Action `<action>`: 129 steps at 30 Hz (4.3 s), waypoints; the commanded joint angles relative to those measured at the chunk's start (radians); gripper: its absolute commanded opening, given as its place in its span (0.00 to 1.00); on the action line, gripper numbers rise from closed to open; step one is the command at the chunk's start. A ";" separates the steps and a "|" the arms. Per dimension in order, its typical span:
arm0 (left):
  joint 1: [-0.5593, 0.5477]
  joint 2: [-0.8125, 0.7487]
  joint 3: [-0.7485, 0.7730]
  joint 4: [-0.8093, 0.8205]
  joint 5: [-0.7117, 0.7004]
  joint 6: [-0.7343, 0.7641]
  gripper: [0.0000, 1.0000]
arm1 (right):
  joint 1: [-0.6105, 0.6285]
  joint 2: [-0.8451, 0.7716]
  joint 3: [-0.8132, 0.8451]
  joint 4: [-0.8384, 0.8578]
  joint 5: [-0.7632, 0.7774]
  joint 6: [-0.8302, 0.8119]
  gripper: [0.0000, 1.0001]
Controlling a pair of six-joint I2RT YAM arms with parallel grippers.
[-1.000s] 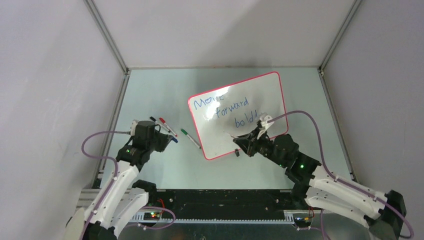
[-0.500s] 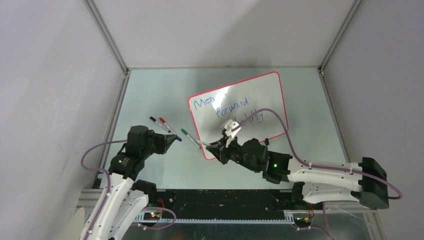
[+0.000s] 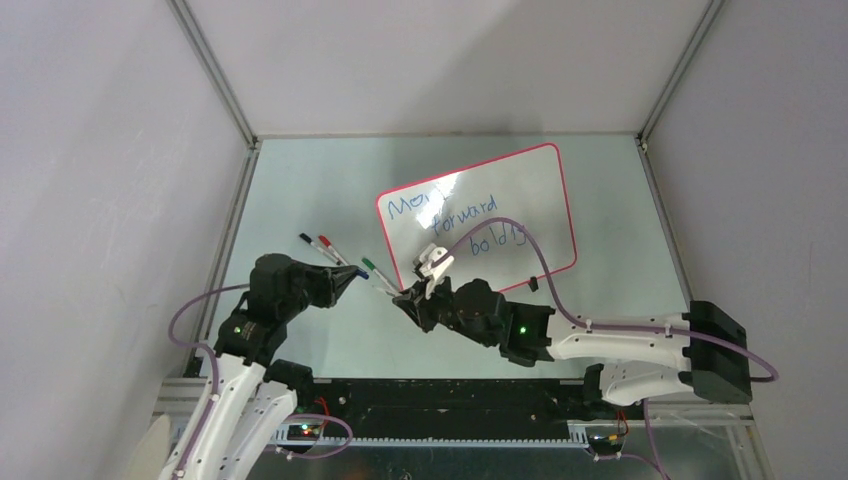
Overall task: Write a sentence on the whiteboard
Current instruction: Close the whiteboard marker at the center of the board, then place the whiteboard marker at the center of the board.
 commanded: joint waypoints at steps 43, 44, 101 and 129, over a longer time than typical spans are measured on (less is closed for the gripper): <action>0.007 -0.032 -0.042 0.100 0.126 -0.029 0.00 | -0.051 0.068 0.080 0.052 0.000 -0.018 0.00; 0.006 -0.032 -0.042 0.100 0.126 -0.029 0.00 | -0.052 0.070 0.080 0.054 0.000 -0.018 0.00; -0.069 -0.014 -0.057 0.238 0.226 -0.122 0.00 | -0.051 0.491 0.313 0.347 0.065 -0.295 0.00; 0.004 0.500 0.164 -0.115 -0.479 0.632 0.00 | -0.091 -0.142 0.022 -0.292 0.125 0.047 0.75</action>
